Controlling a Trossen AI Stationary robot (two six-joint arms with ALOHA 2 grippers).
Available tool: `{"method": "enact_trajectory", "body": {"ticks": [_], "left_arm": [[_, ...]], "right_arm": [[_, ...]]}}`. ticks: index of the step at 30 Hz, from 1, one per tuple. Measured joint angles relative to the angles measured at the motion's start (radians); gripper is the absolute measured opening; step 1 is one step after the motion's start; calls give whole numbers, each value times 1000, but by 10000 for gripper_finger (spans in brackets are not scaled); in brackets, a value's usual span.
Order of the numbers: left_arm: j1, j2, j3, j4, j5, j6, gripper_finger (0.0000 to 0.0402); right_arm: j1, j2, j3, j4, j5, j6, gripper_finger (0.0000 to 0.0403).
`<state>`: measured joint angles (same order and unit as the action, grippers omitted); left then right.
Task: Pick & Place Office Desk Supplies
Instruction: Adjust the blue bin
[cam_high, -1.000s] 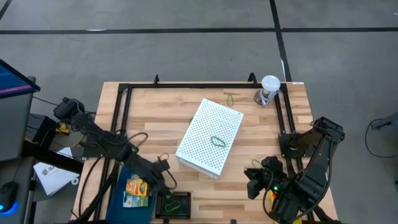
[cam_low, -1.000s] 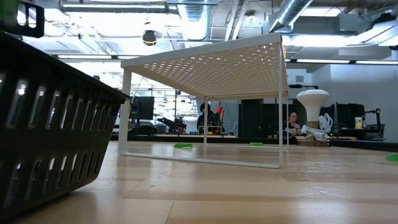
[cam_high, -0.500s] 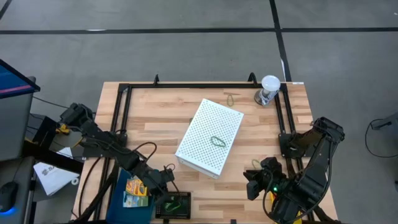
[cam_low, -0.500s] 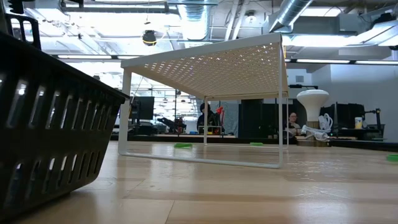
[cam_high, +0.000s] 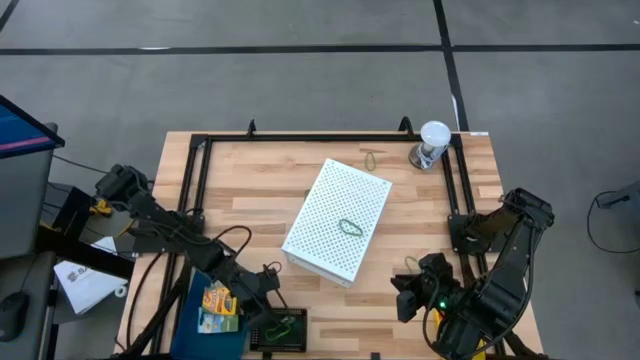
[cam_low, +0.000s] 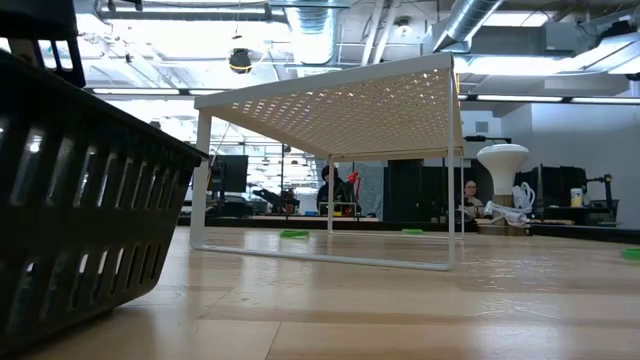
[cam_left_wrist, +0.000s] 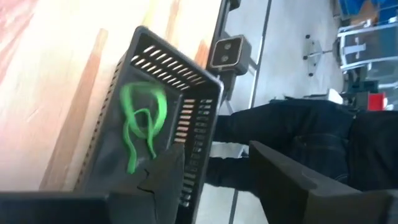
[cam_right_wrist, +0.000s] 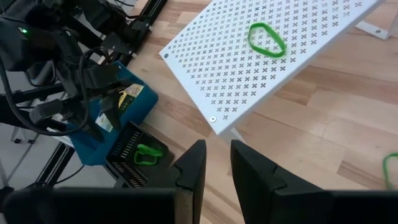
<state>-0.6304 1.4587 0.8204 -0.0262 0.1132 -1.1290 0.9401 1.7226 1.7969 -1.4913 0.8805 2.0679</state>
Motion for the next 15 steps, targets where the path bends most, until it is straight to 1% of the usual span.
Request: {"method": "enact_trajectory", "body": {"ticks": [3, 5, 8, 11, 13, 15], "left_arm": [[0, -5, 0, -13, 8, 4, 187], [5, -19, 0, -17, -6, 30, 189], [28, -47, 0, -75, -35, 74, 177], [73, -54, 1, -170, -32, 122, 132], [107, -50, -1, -254, 2, 147, 87], [146, -39, -1, -293, 28, 172, 35]], "right_arm": [[0, 0, 0, 4, 0, 0, 72], [-1, 0, 0, 4, 0, 0, 72], [-1, 0, 0, 4, 0, 0, 72], [-7, 0, 0, 7, 0, -4, 72], [-10, 0, 0, 9, 0, -7, 72], [-14, 0, 0, 11, 1, -8, 72]]}}
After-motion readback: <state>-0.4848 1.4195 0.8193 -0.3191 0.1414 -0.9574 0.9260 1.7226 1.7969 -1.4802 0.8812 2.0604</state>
